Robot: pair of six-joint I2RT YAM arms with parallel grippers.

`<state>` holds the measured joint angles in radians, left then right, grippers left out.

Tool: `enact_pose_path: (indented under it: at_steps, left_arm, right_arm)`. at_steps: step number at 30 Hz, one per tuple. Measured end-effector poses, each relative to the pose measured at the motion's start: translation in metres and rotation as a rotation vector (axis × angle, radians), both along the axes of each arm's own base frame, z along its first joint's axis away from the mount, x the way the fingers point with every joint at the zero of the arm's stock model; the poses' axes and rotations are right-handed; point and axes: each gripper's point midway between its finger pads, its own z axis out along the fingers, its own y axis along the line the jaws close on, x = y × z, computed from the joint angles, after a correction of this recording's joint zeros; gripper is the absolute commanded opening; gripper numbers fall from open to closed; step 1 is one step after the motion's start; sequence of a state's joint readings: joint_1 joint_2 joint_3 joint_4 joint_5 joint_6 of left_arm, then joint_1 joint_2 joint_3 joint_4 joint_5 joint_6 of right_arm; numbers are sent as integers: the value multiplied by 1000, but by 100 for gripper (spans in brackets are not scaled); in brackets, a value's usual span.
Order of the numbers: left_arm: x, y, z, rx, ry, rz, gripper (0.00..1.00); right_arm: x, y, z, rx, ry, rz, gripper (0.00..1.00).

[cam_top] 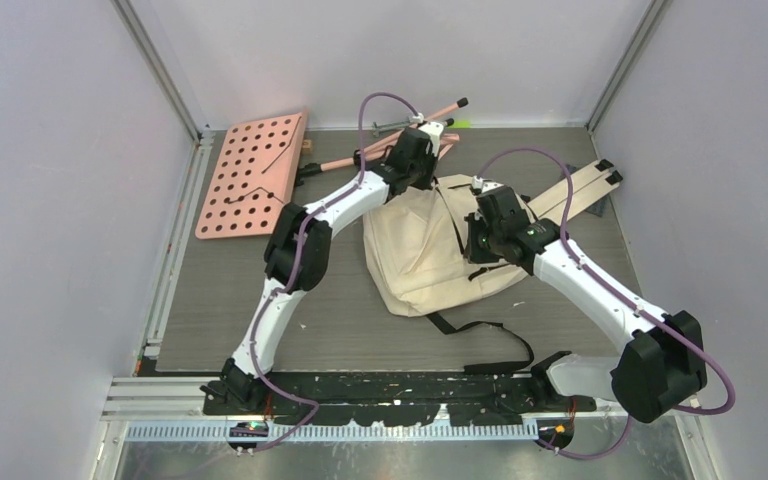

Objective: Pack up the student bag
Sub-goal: Zip the student bag at the center of the board, then reset both arms

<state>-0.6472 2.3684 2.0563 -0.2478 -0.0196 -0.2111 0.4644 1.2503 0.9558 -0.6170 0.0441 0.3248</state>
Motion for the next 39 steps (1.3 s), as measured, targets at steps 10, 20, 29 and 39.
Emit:
enact_pose_path:
  at_steps: [10,20,29,39]
  left_arm:
    - [5,-6,-14,-7,18,-1,35]
    - [13,59,-5,-8,-35,132,94]
    - [-28,98,111,-82,-200,189,100]
    - [-101,254,132,-29,-186,542,100]
  right_arm:
    - [5,0,8,-2,-20,-5,25]
    - [10,-7,30,-46,-34,-15,81]
    - [40,-50,49,-34,-86,-184,86]
    - [53,-158,77,-17,-181,-523,87]
